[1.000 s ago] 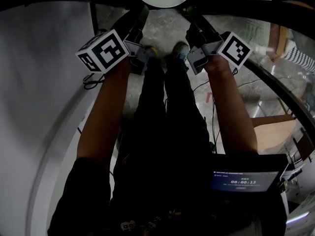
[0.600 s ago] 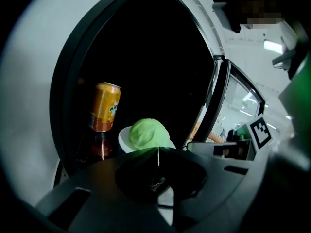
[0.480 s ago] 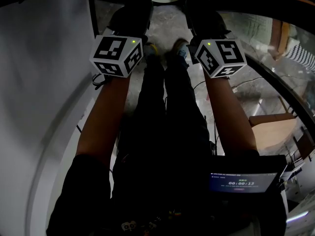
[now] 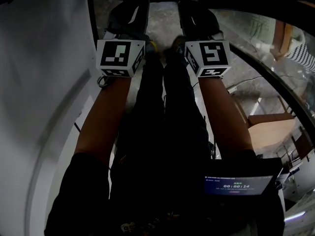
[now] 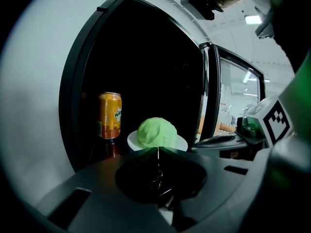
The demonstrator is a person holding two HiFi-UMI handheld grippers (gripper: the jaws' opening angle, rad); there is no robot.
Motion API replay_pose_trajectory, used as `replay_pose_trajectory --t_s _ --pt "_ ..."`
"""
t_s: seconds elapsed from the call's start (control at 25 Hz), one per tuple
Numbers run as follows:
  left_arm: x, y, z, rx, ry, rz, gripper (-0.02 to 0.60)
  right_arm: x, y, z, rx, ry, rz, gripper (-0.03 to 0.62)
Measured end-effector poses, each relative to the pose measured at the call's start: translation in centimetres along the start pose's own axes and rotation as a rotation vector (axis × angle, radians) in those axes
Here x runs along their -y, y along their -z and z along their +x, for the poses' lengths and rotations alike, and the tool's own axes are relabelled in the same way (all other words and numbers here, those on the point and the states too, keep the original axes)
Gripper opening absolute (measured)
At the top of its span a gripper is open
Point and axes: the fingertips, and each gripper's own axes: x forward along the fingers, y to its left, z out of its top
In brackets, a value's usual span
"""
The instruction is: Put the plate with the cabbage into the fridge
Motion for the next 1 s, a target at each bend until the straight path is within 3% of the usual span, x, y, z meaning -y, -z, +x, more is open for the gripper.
replay_pose_trajectory --t_s 1.0 --pt "-0.3 0.8 0.7 -0.034 0.005 -0.023 0.009 0.2 -0.7 0.5 0.004 -0.015 -0.01 0.006"
